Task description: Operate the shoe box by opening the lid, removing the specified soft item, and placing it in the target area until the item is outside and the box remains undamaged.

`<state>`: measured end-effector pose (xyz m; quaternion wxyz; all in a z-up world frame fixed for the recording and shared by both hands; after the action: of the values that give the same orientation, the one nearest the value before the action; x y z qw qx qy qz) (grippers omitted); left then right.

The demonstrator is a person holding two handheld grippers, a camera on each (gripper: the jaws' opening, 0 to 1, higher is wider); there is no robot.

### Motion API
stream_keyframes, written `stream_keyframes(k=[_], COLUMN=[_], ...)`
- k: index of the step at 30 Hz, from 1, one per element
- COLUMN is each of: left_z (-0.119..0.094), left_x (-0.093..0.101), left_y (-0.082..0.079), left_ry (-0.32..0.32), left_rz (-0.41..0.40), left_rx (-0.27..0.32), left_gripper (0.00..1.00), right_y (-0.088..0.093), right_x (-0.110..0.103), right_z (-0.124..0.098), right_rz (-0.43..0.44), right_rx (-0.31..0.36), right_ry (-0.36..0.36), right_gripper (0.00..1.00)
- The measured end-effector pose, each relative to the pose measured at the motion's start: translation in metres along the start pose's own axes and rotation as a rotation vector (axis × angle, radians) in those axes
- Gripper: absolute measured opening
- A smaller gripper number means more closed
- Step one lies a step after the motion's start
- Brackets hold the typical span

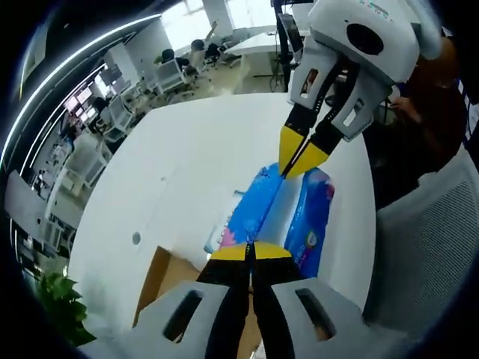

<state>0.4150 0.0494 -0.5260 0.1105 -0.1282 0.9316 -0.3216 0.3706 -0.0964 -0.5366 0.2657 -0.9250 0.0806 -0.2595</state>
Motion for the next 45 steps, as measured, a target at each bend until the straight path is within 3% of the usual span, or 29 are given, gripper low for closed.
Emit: stream_keyframes(k=[20,35,45], left_z=[0.046,0.088,0.124], left_x=[0.002,-0.003,0.003], left_y=[-0.031,-0.041,-0.057], left_ry=[0.044,0.075,0.101], left_rz=[0.006,-0.009,0.011], left_rx=[0.016,0.011,0.001], left_gripper=[0.00,0.00,0.00], right_y=[0.046,0.079,0.116], right_x=[0.020,0.037,0.047], right_z=[-0.009,0.005,0.011], right_rz=[0.013,-0.023,-0.032], right_rx=[-0.051,-0.110,-0.164], right_ry=[0.001,-0.020,-0.023], right_gripper=[0.00,0.00,0.00])
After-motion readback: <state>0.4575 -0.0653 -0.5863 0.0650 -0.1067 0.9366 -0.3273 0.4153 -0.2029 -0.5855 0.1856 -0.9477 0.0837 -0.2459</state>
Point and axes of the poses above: the point that each gripper's makers call its tool centre point, and the gripper's own axes: z roughly forward along the fingers, x roughly to its right, y roughly out of its underside, the point moved 9 cm from there along -z, roughly backward along the fingers, and after that the axes turned 8 degrees about -z, right-handed, at the moved point
